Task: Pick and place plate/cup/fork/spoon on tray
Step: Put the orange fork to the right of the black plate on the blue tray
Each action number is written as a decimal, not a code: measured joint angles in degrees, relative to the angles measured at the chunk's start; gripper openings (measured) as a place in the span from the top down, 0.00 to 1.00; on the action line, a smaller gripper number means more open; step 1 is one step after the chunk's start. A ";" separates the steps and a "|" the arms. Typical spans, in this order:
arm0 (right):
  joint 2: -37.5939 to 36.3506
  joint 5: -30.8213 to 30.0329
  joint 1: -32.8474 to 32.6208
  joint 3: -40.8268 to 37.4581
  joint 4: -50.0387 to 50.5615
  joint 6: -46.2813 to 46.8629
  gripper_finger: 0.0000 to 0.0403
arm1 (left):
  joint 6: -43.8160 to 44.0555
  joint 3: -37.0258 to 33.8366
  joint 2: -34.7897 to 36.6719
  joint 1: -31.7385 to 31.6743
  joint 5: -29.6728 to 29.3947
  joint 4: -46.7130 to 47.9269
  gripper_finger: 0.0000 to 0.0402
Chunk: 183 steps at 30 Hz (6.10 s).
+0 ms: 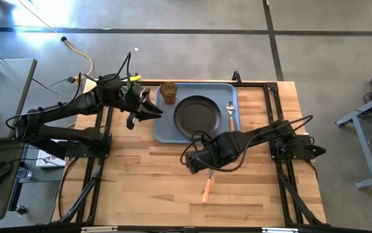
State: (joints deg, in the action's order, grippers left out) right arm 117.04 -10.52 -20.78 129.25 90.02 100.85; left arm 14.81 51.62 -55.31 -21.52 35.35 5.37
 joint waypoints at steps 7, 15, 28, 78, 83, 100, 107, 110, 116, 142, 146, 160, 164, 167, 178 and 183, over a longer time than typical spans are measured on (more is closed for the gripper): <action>3.76 0.74 -2.12 0.00 -0.02 7.02 0.76 | 0.00 0.00 0.00 -0.02 0.00 0.71 0.78; 7.78 7.82 -2.50 0.00 -0.02 9.74 0.76 | 0.00 0.00 0.00 -0.02 0.00 1.22 0.78; 14.06 11.86 -4.00 0.00 0.00 13.60 0.61 | -0.04 0.00 0.00 -0.03 0.00 1.20 0.78; 19.39 14.06 -8.62 -18.32 -23.19 23.85 0.78 | 0.09 0.02 -0.02 -0.02 -0.24 1.20 0.78; 19.49 14.60 -8.62 -18.37 -22.71 23.83 0.88 | 0.07 0.02 -0.02 -0.03 -0.24 1.20 0.78; 20.21 9.08 -8.80 -12.72 -16.41 20.91 0.90 | 0.02 0.02 -0.02 -0.03 -0.23 1.22 0.78; 20.12 5.93 -8.75 -10.25 -15.17 19.65 0.90 | -0.01 0.02 -0.02 -0.02 -0.24 1.21 0.78; 20.11 4.08 -8.55 -9.28 -14.37 19.42 0.90 | -0.02 0.02 -0.02 -0.04 -0.22 1.20 0.78; 19.99 4.43 -7.63 -9.20 -14.43 17.47 0.90 | -0.02 0.02 -0.02 -0.04 -0.22 1.21 0.78; 16.31 -1.42 -6.57 -9.14 -9.17 17.17 0.89 | -0.04 0.02 -0.02 -0.04 -0.22 1.22 0.78; 16.16 -2.99 -6.43 -9.14 -7.92 17.16 0.89 | -0.02 0.02 -0.02 -0.02 -0.22 1.25 0.78; 11.87 -9.23 -2.66 -9.44 0.04 9.72 0.89 | -0.44 0.02 -0.02 -0.02 -0.22 1.28 0.78; 10.56 -12.31 -0.26 -9.44 0.01 3.63 0.89 | -0.47 0.02 -0.02 -0.04 -0.22 1.29 0.78; 9.89 -13.73 1.84 -9.46 0.00 -1.25 0.89 | -0.47 0.02 -0.02 -0.04 -0.22 1.46 0.78; 8.74 -15.55 9.68 -9.53 0.00 -16.88 0.89 | -1.97 0.02 -0.02 -0.06 -0.22 5.03 0.78; 8.74 -15.56 12.33 -9.53 0.00 -21.70 0.89 | -2.01 0.02 -0.01 -0.06 -0.22 5.22 0.78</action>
State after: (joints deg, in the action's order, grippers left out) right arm 125.78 -26.09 -8.46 119.72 90.02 79.15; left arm 12.80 51.64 -55.32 -21.58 35.14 10.59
